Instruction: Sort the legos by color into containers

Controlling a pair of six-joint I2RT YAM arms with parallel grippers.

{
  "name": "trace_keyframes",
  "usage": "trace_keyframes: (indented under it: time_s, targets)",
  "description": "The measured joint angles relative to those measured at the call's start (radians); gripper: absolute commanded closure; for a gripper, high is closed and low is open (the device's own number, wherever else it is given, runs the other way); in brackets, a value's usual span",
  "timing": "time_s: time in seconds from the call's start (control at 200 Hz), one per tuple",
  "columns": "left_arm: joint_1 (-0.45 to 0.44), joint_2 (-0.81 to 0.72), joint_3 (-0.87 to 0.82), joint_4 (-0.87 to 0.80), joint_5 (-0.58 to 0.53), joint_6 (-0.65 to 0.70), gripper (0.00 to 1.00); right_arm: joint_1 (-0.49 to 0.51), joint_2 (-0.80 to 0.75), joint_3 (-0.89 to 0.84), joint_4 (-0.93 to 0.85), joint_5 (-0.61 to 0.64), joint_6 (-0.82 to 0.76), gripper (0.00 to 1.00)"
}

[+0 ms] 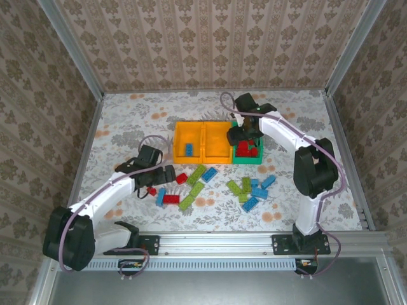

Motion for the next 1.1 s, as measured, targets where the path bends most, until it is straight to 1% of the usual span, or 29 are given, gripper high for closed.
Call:
trace_keyframes:
  time_s: [0.15,0.235,0.515,0.685,0.835,0.935,1.055,1.1]
  targets:
    - [0.032,-0.035,0.006,-0.08,-0.03,-0.077,0.0,0.115,-0.055,-0.011,0.05,0.013,0.019,0.16]
    - [0.032,-0.048,0.005,-0.105,-0.024,-0.123,0.0,0.152,-0.071,-0.031,0.083,0.012,0.037,0.15]
    - [0.032,-0.05,-0.065,-0.121,0.029,-0.263,0.0,0.135,-0.076,-0.083,0.119,0.043,0.052,0.14]
    - [0.032,-0.04,-0.094,-0.114,0.046,-0.341,0.05,0.128,-0.108,-0.136,0.147,0.051,0.052,0.13]
    - [0.039,-0.006,-0.094,-0.092,0.048,-0.385,0.14,0.115,-0.158,-0.189,0.164,0.055,0.052,0.12]
    - [0.045,0.005,-0.094,-0.074,0.047,-0.412,0.2,0.085,-0.19,-0.227,0.181,0.058,0.052,0.12]
    - [0.052,0.011,-0.094,-0.056,0.042,-0.442,0.39,0.031,-0.215,-0.258,0.193,0.061,0.052,0.12]
    - [0.058,0.016,-0.094,-0.051,0.039,-0.442,0.44,0.013,-0.22,-0.268,0.198,0.062,0.052,0.12]
